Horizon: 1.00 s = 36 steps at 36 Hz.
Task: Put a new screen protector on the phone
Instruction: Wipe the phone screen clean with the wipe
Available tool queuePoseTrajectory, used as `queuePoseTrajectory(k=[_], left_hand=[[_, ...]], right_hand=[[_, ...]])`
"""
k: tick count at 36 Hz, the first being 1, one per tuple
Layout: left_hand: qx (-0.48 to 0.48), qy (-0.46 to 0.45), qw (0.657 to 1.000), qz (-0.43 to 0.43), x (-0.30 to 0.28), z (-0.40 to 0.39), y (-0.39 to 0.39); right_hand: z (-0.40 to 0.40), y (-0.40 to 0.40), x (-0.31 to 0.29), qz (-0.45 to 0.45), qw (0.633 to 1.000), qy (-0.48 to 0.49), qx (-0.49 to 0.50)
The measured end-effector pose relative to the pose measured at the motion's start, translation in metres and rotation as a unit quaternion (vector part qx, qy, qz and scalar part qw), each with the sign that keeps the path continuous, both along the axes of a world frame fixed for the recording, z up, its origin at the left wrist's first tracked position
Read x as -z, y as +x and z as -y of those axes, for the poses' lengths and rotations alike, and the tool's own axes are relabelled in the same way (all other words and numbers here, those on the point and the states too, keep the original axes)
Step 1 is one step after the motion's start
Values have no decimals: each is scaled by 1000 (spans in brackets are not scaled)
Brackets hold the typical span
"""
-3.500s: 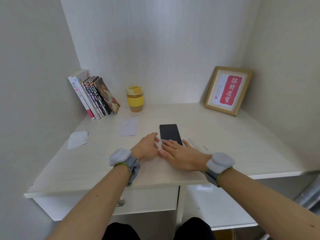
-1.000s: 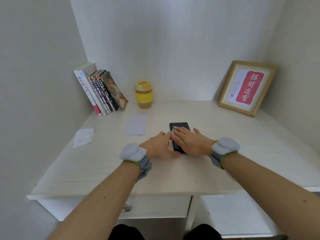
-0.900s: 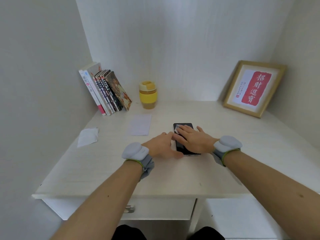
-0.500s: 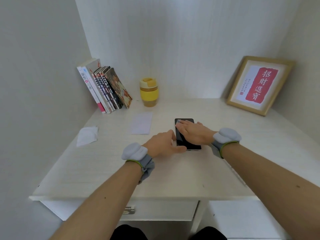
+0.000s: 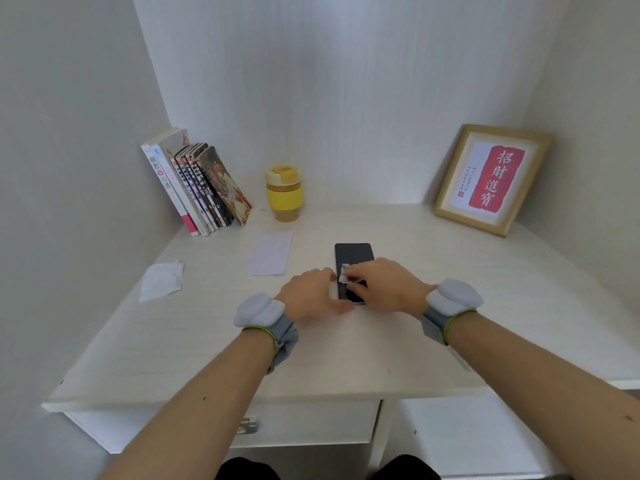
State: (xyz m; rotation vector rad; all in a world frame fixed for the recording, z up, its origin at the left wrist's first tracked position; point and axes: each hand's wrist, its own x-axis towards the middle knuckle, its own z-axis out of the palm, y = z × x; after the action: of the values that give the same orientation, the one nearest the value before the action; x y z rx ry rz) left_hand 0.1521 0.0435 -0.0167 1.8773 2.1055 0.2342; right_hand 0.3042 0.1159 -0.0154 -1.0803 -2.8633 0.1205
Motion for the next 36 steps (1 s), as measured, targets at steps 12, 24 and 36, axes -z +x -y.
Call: queuePoseTrajectory(k=[12, 24, 36], left_hand=[[-13, -5, 999, 48, -1, 2, -4], [-49, 12, 976, 211, -7, 4, -11], [-108, 113, 965, 209, -1, -2, -7]], right_hand=[[19, -5, 6, -33, 999, 28, 6], [24, -6, 2, -95, 994, -48, -12], [8, 3, -1, -130, 984, -13, 124]])
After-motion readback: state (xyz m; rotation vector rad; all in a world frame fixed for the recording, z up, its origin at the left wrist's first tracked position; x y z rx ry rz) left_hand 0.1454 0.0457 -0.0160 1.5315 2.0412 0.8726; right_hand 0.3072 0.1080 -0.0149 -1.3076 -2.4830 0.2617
